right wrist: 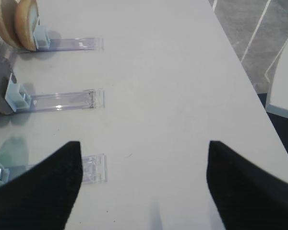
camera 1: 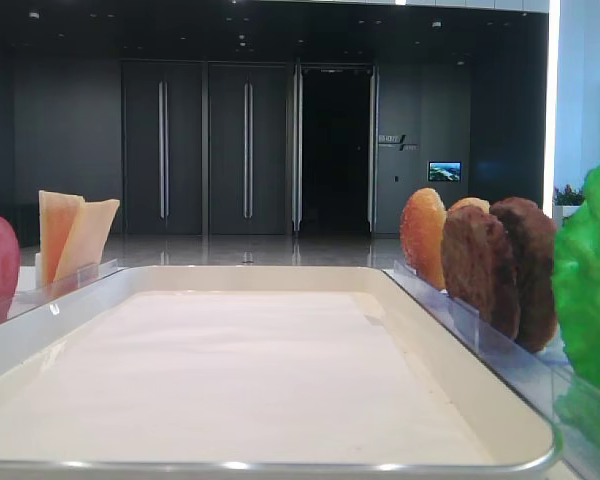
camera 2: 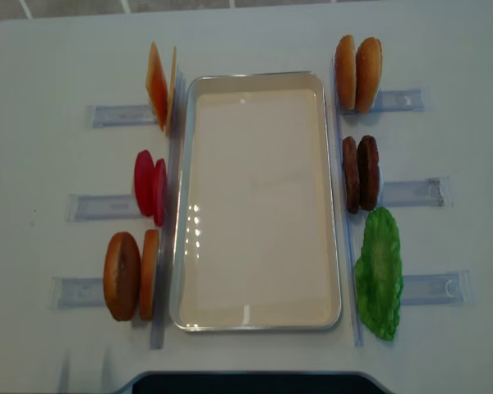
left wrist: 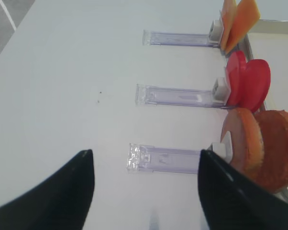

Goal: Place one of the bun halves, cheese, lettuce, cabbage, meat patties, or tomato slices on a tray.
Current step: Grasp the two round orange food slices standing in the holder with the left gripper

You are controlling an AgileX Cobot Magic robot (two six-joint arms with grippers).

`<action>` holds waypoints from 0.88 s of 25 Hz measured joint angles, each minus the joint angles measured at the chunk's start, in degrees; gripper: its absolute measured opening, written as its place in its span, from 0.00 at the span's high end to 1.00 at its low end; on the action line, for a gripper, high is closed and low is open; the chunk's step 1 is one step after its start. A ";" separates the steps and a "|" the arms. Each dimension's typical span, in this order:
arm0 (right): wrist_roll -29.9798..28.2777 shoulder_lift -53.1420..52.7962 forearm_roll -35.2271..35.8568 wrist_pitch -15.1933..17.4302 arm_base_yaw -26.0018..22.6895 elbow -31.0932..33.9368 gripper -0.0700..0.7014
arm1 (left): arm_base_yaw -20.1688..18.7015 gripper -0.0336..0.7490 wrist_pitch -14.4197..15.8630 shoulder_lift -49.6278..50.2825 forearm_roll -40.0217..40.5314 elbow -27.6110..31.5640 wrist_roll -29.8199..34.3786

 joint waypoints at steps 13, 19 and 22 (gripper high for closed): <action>0.00 0.00 0.00 0.00 0.00 0.00 0.21 | 0.00 0.30 0.00 0.00 0.00 0.00 0.00; 0.00 0.00 0.00 0.00 0.00 0.00 0.21 | 0.00 0.30 0.00 0.00 0.00 0.00 0.00; 0.00 0.00 0.00 0.00 0.00 0.00 0.21 | 0.00 0.30 0.00 0.00 0.35 0.00 0.00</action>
